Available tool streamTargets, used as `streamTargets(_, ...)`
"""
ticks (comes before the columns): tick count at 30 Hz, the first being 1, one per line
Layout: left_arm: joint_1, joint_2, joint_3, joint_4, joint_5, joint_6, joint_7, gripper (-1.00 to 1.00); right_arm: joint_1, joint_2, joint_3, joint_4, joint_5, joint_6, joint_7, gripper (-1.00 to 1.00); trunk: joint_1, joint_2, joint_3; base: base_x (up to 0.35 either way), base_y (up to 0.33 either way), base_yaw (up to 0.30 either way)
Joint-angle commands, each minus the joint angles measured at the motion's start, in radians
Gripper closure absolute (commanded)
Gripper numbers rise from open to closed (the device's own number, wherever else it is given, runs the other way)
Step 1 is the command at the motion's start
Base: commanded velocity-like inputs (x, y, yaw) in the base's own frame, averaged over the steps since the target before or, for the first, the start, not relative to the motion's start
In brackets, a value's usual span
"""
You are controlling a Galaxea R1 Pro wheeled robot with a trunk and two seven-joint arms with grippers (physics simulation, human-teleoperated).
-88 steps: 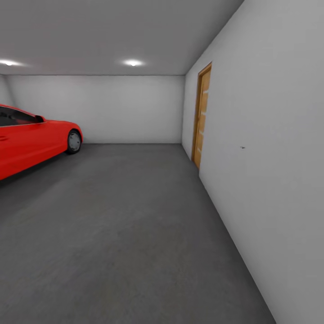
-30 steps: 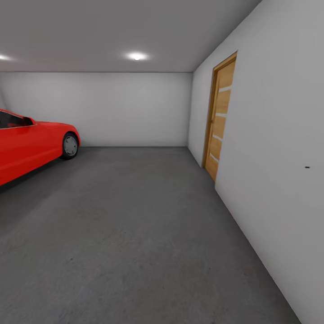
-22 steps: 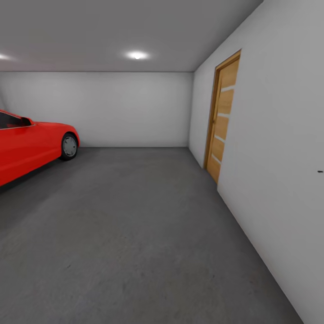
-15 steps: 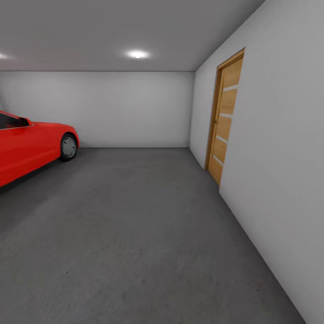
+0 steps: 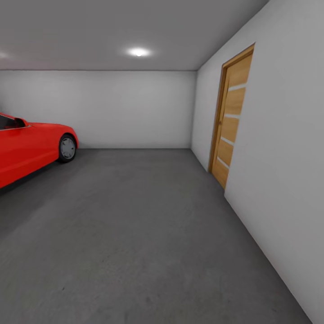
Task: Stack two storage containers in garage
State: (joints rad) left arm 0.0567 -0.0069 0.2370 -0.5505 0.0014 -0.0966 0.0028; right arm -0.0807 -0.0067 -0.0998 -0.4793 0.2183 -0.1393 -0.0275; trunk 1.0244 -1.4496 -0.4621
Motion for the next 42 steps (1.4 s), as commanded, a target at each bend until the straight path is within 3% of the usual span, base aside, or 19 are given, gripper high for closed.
streamTargets(1,0.0,-0.001,0.002,-0.001,0.0,-0.002,0.0,-1.0,-0.001,0.001,-0.004,0.001,0.01,-0.003,-0.002,-1.0,0.001,0.0,-0.001,0.322,0.121,0.0)
streamTargets(18,0.0,-0.001,0.003,-0.001,0.0,-0.003,0.0,-1.0,-0.001,0.001,-0.003,0.001,0.01,-0.003,-0.002,-1.0,0.001,0.0,-0.001,0.322,0.114,0.0)
streamTargets(42,0.0,-0.001,0.003,-0.001,0.0,-0.002,0.002,-1.0,-0.001,0.001,-0.003,0.001,0.01,-0.003,-0.002,-1.0,0.001,0.0,-0.001,0.322,0.004,0.0)
